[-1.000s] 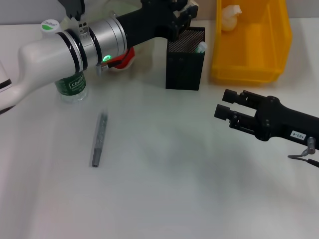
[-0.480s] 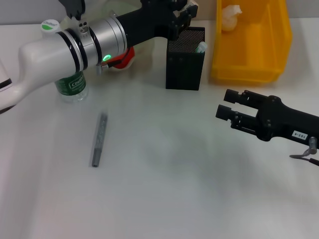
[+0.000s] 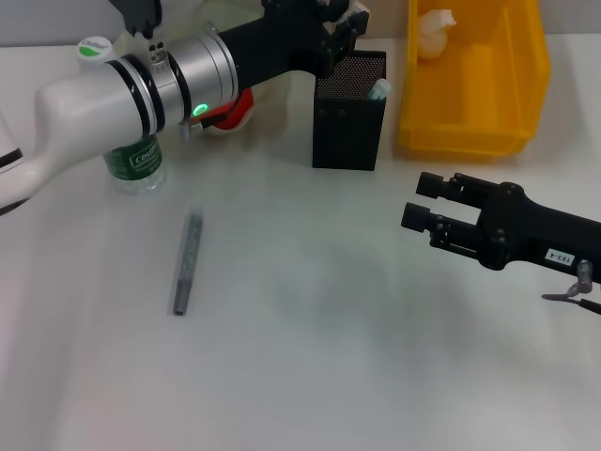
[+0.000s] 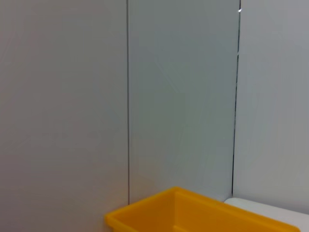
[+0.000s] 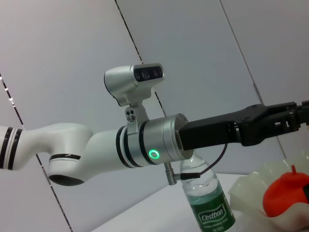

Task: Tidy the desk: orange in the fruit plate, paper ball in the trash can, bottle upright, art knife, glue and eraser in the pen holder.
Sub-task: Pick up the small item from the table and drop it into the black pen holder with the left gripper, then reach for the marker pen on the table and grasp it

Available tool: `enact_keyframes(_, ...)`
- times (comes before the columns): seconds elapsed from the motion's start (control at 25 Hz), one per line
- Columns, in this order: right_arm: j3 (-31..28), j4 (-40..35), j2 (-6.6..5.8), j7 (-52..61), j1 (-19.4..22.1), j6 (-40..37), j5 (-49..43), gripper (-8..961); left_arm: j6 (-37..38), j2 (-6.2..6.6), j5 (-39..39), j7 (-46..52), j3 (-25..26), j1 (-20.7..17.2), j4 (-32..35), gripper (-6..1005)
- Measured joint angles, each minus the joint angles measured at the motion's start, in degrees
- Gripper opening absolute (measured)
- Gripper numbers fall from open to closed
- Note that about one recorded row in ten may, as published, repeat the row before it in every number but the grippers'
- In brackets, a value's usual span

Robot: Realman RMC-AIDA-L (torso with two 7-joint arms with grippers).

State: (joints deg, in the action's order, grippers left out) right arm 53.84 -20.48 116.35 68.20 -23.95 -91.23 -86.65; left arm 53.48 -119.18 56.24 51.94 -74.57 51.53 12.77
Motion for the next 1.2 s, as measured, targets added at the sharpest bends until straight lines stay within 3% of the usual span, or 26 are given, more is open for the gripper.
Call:
enact_keyframes(0.64,0.04,0.00,-0.13,0.02,-0.19,0.34,-0.01,639,0.30,0.00,-2.04,0.03,-2.74,-0.50,0.67,282)
enact_keyframes(0.88,0.04,0.00,-0.05,0.02,-0.24,0.43,-0.01,639,0.48,0.00,-2.09,0.05,-2.85,-0.55,0.68,489)
enact_keyframes(1.08,-0.17,0.00,0.01,0.04,-0.22,0.46,-0.01,639,1.71,0.00,-2.11,0.49,-2.86,-0.68,0.68,725)
enact_keyframes(1.2,-0.37,0.00,0.02,0.12,-0.21,0.48,-0.01,639,3.52,0.00,-2.11,0.73,-2.99,-1.53,1.61,742)
